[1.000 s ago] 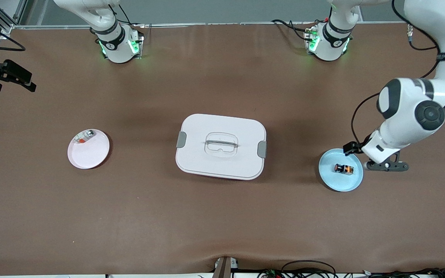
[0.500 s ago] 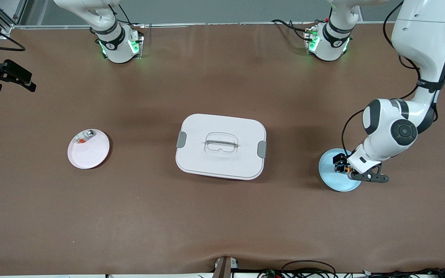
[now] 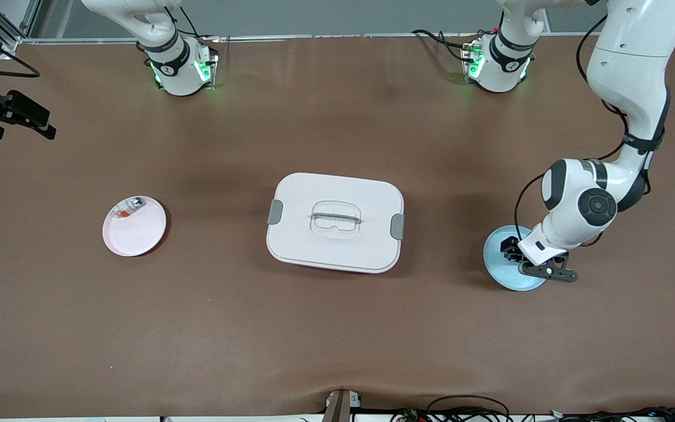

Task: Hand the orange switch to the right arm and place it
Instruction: 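Close the left gripper on the orange switch and lift it, then carry the switch over the white box while the right gripper reaches in, then grasp the switch with the right gripper from the left gripper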

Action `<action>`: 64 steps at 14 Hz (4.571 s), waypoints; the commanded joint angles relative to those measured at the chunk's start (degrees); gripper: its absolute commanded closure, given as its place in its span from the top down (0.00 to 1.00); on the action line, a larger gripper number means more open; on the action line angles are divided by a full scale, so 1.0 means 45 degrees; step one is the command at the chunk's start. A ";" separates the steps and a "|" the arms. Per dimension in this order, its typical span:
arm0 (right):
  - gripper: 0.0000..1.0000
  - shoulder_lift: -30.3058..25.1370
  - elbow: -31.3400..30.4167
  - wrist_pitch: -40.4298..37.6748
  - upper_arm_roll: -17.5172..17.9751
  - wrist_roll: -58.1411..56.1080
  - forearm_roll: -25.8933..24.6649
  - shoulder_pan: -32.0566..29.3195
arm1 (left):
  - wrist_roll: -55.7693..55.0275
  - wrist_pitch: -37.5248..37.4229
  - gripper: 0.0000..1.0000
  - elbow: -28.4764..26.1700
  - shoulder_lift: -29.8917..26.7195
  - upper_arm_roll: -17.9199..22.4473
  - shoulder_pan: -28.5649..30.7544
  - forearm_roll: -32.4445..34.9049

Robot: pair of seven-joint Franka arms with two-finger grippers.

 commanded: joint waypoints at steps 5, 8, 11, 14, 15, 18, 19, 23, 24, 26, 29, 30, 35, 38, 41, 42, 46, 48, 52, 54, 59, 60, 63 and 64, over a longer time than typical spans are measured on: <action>1.00 0.0145 0.0282 -0.0080 0.0071 -0.0005 -0.0181 -0.0029 | 0.0384 0.0266 0.79 0.0087 0.0432 -0.0003 0.0190 0.0211; 1.00 0.0145 0.0282 -0.0080 0.0071 -0.0005 -0.0181 -0.0029 | 0.0229 0.0111 0.02 0.0087 0.0257 -0.0043 0.0151 0.0192; 1.00 0.0145 0.0282 -0.0080 0.0051 -0.0005 -0.0181 -0.0029 | 0.0111 -0.0588 0.00 0.0126 -0.0483 -0.0179 0.0170 0.0017; 1.00 0.0145 0.0282 -0.0080 0.0071 -0.0005 -0.0162 -0.0029 | -0.0259 -0.2287 0.00 0.0515 -0.1382 -0.0607 0.0170 -0.0762; 1.00 0.0145 0.0282 -0.0080 0.0071 -0.0005 -0.0162 -0.0029 | -0.0590 -0.2834 0.00 0.0652 -0.1656 -0.0648 0.0151 -0.1055; 1.00 0.0184 0.0282 -0.0080 0.0071 -0.0005 -0.0162 -0.0009 | -0.2113 -0.4609 0.00 0.1139 -0.2476 -0.1057 0.0131 -0.1176; 1.00 0.0223 0.0282 -0.0080 0.0090 -0.0005 -0.0162 0.0010 | -0.2464 -0.5235 0.00 0.1451 -0.2595 -0.1174 0.0112 -0.1272; 1.00 0.0282 0.0282 -0.0080 0.0110 -0.0005 -0.0143 0.0030 | -0.4242 -0.7988 0.00 0.3110 -0.2811 -0.1897 0.0112 -0.2890; 1.00 0.0282 0.0282 -0.0099 0.0110 -0.0005 -0.0143 0.0030 | -0.4767 -0.8633 0.00 0.3501 -0.2811 -0.1995 0.0092 -0.3339; 1.00 0.0262 0.0282 -0.0099 0.0090 -0.0005 -0.0143 0.0010 | -0.6094 -0.9379 0.00 0.3855 -0.2811 -0.2423 0.0092 -0.4256; 1.00 0.0320 0.0282 -0.0119 0.0129 -0.0025 -0.0123 0.0068 | -0.8339 -0.9753 0.00 0.4362 -0.2791 -0.3184 0.0073 -0.5314; 1.00 0.0417 0.0282 -0.0119 0.0129 -0.0025 -0.0142 0.0262 | -0.9178 -0.9792 0.00 0.4577 -0.2752 -0.3535 0.0072 -0.5413; 1.00 0.0536 0.0282 -0.0099 0.0148 0.0053 0.0091 0.0497 | -1.3028 -0.9792 0.00 0.5106 -0.2538 -0.4418 -0.0413 -0.6894; 1.00 0.0516 0.0282 -0.0197 0.0129 0.0674 0.0053 0.1803 | -1.4514 -0.9792 0.00 0.5360 -0.2362 -0.4418 -0.1058 -0.7268; 1.00 0.0535 0.0126 0.0094 0.0129 0.2837 0.1219 0.3346 | -1.5765 -0.9715 0.00 0.5984 -0.1797 -0.4418 -0.1683 -0.8418; 1.00 0.0535 -0.0049 0.0405 0.0129 0.3871 0.1940 0.3814 | -1.6136 -0.9656 0.00 0.6082 -0.1718 -0.4418 -0.1821 -0.8750; 1.00 0.0458 -0.1568 0.3659 0.0149 0.7370 0.3039 0.6079 | -1.7328 -0.8819 0.00 0.6200 -0.1366 -0.4418 -0.2446 -0.9436; 1.00 0.0457 -0.2624 0.6080 0.0149 0.9204 0.3119 0.7231 | -1.8264 -0.8193 0.00 0.6316 -0.1074 -0.4418 -0.2602 -1.0040; 1.00 0.1080 -0.3819 1.0051 0.0149 1.1302 0.4049 0.8623 | -1.9224 -0.7508 0.00 0.6649 -0.0566 -0.4398 -0.2877 -1.0392; 1.00 0.1704 -0.3781 1.1125 0.0149 1.1245 0.5458 0.8662 | -1.9284 -0.7371 0.00 0.6630 -0.0429 -0.4398 -0.2877 -1.0570; 1.00 0.3111 -0.2944 1.2340 0.0149 1.1147 0.5871 0.8643 | -1.9480 -0.7019 0.00 0.6688 -0.0253 -0.4398 -0.2896 -1.0590; 1.00 0.3365 -0.2748 1.2613 0.0129 1.1128 0.6221 0.8663 | -1.9499 -0.7019 0.00 0.6708 -0.0213 -0.4398 -0.2916 -1.0590; 1.00 0.3971 -0.2143 1.2928 0.0129 1.1108 0.6245 0.8954 | -1.9499 -0.6980 0.00 0.6708 -0.0155 -0.4398 -0.3033 -1.0590; 1.00 0.4147 -0.1986 1.2986 0.0129 1.1108 0.6186 0.9091 | -1.9499 -0.6960 0.00 0.6708 -0.0135 -0.4398 -0.3033 -1.0590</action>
